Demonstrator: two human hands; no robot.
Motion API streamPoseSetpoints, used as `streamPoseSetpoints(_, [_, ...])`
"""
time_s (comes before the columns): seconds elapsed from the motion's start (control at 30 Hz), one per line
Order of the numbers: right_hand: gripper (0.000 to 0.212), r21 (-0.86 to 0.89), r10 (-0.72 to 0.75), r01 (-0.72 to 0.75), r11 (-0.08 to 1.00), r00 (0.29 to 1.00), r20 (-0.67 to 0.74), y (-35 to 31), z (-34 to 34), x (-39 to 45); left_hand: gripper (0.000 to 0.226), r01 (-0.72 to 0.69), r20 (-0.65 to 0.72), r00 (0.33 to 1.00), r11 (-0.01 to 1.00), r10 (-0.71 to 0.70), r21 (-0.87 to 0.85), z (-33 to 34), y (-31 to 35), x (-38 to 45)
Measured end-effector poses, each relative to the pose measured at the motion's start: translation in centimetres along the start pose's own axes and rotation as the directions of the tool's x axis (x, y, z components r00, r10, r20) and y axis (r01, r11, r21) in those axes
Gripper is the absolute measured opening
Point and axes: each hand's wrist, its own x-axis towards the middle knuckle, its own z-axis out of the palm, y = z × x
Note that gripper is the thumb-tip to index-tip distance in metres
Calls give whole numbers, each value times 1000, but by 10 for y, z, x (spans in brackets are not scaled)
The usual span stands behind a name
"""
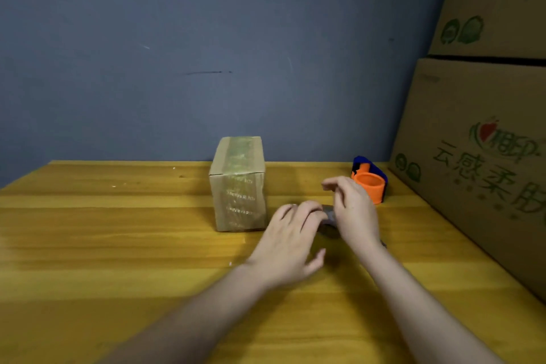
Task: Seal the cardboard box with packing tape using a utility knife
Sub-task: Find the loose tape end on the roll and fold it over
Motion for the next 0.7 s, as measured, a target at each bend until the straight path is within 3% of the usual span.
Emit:
streamPoseSetpoints(0.13, [22, 68, 59, -53, 996, 995, -85, 21, -4, -14, 58, 21, 146, 989, 999, -25, 24, 19, 9, 10])
streamPoseSetpoints(0.27, [21, 96, 99, -95, 991, 994, -38, 29, -1, -19, 46, 23, 195, 980, 999, -30, 38, 35, 8, 13])
streamPoseSetpoints(0.43, [51, 183, 69, -78, 980, 996, 55, 26, 6, -23, 39, 269, -20, 957, 908, -291, -321, 41, 7, 14])
streamPoseSetpoints(0.53, [56, 436, 117, -174, 883, 981, 154, 17, 9, -27, 23, 252, -87, 936, 822, -340, -510, 41, 5, 10])
streamPoseSetpoints(0.7, [48, 672, 147, -276, 687, 959, 244, 12, 3, -24, 27, 229, -38, 925, 633, -379, -740, 35, 3, 2])
